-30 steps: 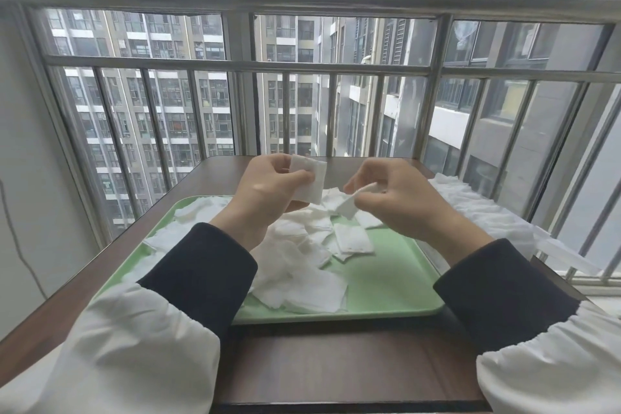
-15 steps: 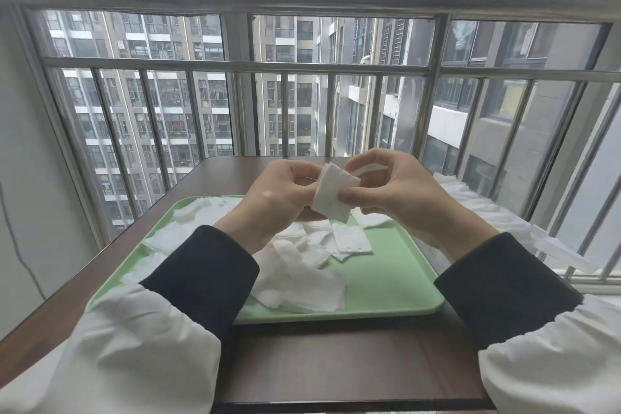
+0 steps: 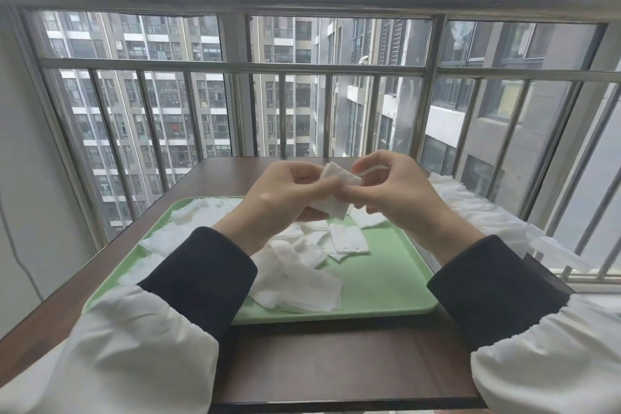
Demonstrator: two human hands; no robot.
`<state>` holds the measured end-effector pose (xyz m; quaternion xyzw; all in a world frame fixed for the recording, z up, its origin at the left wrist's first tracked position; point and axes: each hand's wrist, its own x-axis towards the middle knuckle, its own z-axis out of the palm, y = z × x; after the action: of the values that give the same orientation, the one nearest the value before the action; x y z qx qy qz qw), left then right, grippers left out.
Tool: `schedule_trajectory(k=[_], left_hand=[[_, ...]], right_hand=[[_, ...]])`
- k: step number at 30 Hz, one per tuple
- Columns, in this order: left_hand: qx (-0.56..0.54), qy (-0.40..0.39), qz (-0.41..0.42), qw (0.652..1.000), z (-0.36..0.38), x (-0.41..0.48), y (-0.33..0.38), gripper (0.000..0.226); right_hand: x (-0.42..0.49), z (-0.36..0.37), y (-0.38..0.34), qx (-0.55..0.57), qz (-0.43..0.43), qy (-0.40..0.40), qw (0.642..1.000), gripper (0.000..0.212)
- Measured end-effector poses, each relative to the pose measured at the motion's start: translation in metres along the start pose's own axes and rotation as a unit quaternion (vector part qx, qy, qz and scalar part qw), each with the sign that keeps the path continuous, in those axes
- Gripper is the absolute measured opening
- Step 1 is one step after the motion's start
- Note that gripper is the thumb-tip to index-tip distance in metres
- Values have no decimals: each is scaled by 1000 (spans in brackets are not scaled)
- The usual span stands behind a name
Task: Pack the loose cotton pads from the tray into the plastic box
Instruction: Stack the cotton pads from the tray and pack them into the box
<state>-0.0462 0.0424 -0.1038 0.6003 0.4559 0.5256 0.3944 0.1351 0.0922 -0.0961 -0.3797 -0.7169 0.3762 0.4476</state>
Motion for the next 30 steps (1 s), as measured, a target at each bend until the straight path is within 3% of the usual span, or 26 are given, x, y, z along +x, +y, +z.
schedule_trajectory(k=[4, 7, 10, 17, 21, 23, 25, 30], left_hand=[[0, 90, 3, 996, -7, 5, -4, 8], [-18, 121, -12, 992, -12, 7, -7, 9], [-26, 115, -6, 993, -11, 7, -9, 9], [-15, 113, -5, 993, -11, 9, -12, 6], [-7, 111, -7, 994, -10, 9, -12, 8], [-6, 113, -7, 994, -9, 9, -12, 8], [-5, 119, -9, 993, -9, 9, -12, 8], [0, 156, -19, 988, -10, 11, -11, 11]], right_hand=[[7, 1, 13, -149, -31, 24, 988, 7], [7, 5, 24, -300, -44, -66, 951, 27], [5, 7, 31, -361, -31, -153, 919, 39], [5, 5, 31, -391, 10, -192, 900, 56], [4, 4, 29, -406, 7, -177, 897, 51], [4, 5, 27, -401, -7, -171, 900, 35], [2, 5, 22, -385, -30, -165, 908, 15], [2, 3, 9, -202, -31, -131, 970, 9]])
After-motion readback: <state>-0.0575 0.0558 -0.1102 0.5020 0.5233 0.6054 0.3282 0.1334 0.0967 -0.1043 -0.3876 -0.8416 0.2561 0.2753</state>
